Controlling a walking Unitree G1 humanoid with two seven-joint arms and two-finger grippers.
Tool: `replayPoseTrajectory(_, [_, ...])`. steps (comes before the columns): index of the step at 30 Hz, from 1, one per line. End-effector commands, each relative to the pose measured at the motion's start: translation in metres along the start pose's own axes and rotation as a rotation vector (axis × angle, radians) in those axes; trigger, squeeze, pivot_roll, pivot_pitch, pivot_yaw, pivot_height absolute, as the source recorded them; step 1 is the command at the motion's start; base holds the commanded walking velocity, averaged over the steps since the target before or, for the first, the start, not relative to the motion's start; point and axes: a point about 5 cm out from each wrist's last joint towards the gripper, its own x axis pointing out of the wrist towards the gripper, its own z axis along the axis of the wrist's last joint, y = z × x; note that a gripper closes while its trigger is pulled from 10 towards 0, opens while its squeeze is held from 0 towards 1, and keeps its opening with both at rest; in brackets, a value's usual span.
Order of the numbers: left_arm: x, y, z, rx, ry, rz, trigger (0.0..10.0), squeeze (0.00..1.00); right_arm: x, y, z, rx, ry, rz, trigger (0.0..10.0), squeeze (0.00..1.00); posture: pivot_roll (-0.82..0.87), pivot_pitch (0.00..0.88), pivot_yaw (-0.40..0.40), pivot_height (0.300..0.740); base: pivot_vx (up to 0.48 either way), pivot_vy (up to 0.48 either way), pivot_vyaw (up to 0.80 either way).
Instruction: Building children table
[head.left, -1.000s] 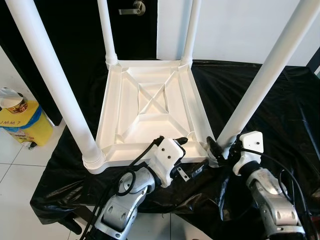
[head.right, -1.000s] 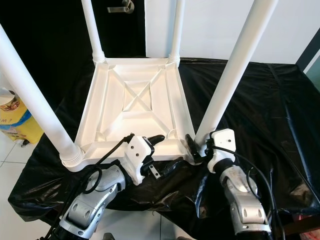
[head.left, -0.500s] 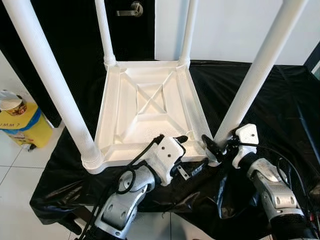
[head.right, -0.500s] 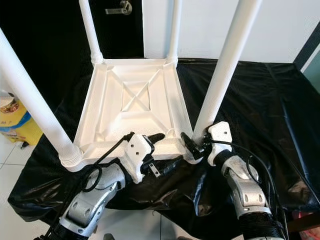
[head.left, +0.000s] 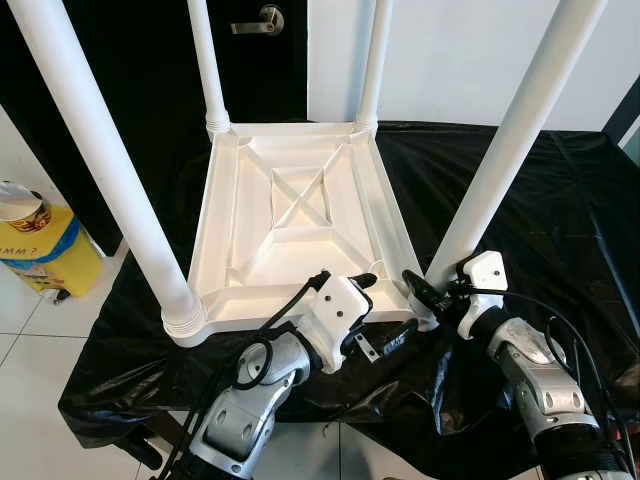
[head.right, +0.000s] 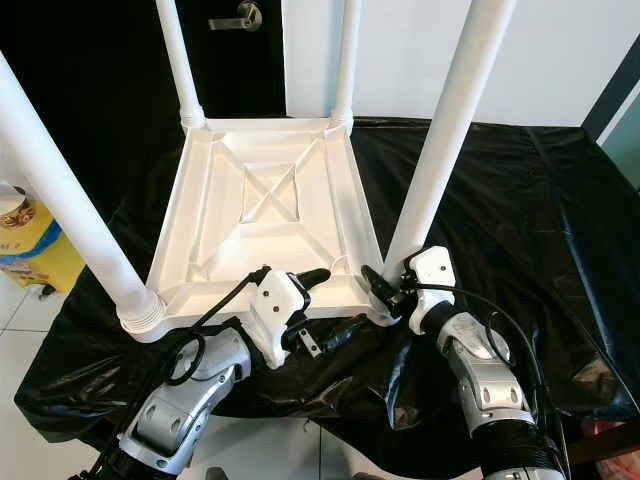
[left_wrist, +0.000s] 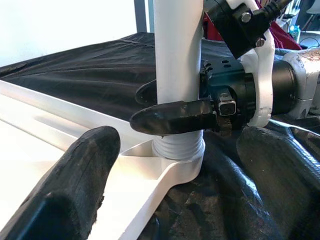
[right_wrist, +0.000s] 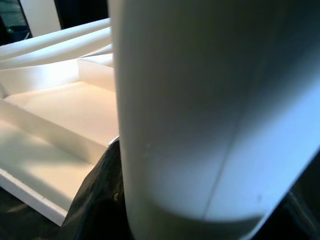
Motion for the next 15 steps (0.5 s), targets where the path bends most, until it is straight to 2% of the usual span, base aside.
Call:
replayPoseTrajectory(1, [0.0011, -0.0014, -0.0033, -0.005, 0.018, 0.029, 10.0, 0.0, 0.0024, 0.0038, -0.0095, 0.023, 0.05, -0.019, 10.0, 0.0, 0.0, 0.034, -0.059, 0.74, 0.0, 0.0, 0.0])
replayPoseTrajectory(4, [0.0018, -0.0014, -0.0034, -0.004, 0.017, 0.027, 10.0, 0.0, 0.0052, 0.0084, -0.0123, 0.031, 0.062, -0.083, 10.0, 0.0, 0.0, 0.034, -0.059, 0.74, 0.0, 0.0, 0.0])
replayPoseTrajectory(6, [0.0018, -0.0014, -0.0034, -0.004, 0.017, 0.027, 10.0, 0.0, 0.0052, 0.0084, -0.0123, 0.031, 0.062, -0.083, 10.0, 0.0, 0.0, 0.034, -0.059, 0.74, 0.0, 0.0, 0.0])
replayPoseTrajectory(8, [0.0022, -0.0013, -0.0035, -0.003, 0.018, 0.027, 10.0, 0.0, 0.006, 0.0097, -0.0145, 0.036, 0.077, -0.167, 10.0, 0.0, 0.0, 0.033, -0.061, 0.74, 0.0, 0.0, 0.0])
replayPoseTrajectory(10, [0.0022, -0.0013, -0.0035, -0.003, 0.018, 0.027, 10.0, 0.0, 0.006, 0.0097, -0.0145, 0.036, 0.077, -0.167, 10.0, 0.0, 0.0, 0.033, -0.061, 0.74, 0.0, 0.0, 0.0])
replayPoseTrajectory(12, [0.0025, -0.0019, -0.0037, -0.004, 0.018, 0.024, 10.0, 0.0, 0.0055, 0.0087, -0.0171, 0.047, 0.098, -0.298, 10.0, 0.0, -0.01, 0.031, -0.062, 0.74, 0.0, 0.0, 0.0])
replayPoseTrajectory(14, [0.0025, -0.0019, -0.0037, -0.004, 0.018, 0.024, 10.0, 0.0, 0.0055, 0.0087, -0.0171, 0.047, 0.098, -0.298, 10.0, 0.0, -0.01, 0.031, -0.062, 0.74, 0.0, 0.0, 0.0])
replayPoseTrajectory(15, [0.0026, -0.0024, -0.0038, -0.005, 0.017, 0.022, 10.0, 0.0, 0.0053, 0.0085, -0.0176, 0.055, 0.104, -0.356, 10.0, 0.0, -0.01, 0.03, -0.062, 0.74, 0.0, 0.0, 0.0])
